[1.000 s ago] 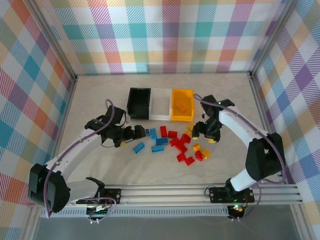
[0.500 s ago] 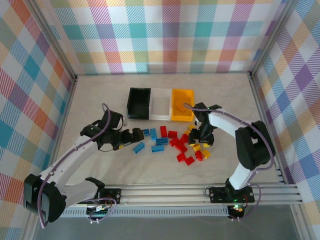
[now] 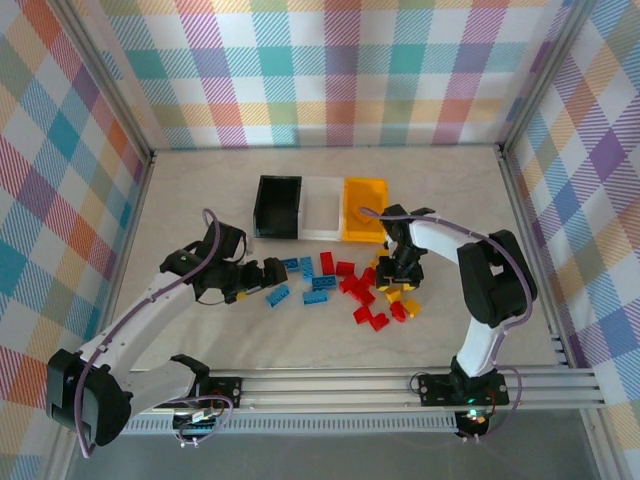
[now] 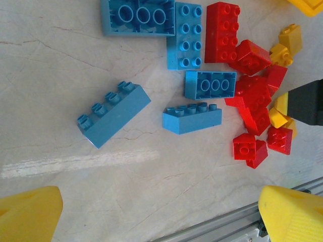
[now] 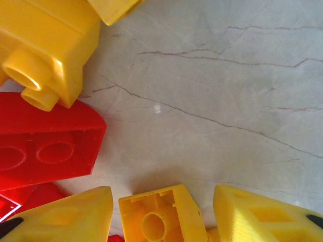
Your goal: Sort the legos into containers by color
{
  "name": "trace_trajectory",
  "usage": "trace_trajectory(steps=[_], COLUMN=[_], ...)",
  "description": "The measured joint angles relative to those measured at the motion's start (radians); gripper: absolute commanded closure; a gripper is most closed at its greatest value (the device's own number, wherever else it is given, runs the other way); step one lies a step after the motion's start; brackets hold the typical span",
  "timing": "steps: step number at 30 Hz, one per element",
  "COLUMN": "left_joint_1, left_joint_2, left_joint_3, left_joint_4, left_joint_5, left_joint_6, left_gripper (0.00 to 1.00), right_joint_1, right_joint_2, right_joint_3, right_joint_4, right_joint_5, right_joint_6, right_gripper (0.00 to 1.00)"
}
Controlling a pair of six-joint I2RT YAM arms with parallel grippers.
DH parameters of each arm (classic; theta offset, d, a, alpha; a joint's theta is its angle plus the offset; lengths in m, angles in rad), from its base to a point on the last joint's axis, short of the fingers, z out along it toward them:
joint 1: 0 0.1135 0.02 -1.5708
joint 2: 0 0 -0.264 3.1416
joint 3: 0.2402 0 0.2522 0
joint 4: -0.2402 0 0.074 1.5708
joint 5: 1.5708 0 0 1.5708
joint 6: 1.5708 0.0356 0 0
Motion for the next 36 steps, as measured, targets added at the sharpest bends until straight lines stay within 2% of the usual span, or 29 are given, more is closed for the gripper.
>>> trace_trajectory(steps=[19,25,36], left_joint_1=[0.0,0.0,0.0], left_joint_2=[0.0,0.0,0.0], left_joint_3=[-0.026,-0.038,-0.041], left_joint_4=[-0.003,-0.003,-0.003], left_joint_5=[0.0,0.0,0.0], left_joint_6=[0.0,0.0,0.0], left_gripper=[0.0,0.0,0.0], right_joint_1=[0.027,0.028,0.028], right_joint_2=[-0.01,-0.019,-0.03], right_joint_3=[-0.042,-0.054,-0.031], right_joint_4=[0.013,0.026,-0.011], right_joint_5=[0.005,0.026,0.06], right_joint_6=[-0.016,-0.013,-0.008], right_gripper=[0.44,0.55,0.57])
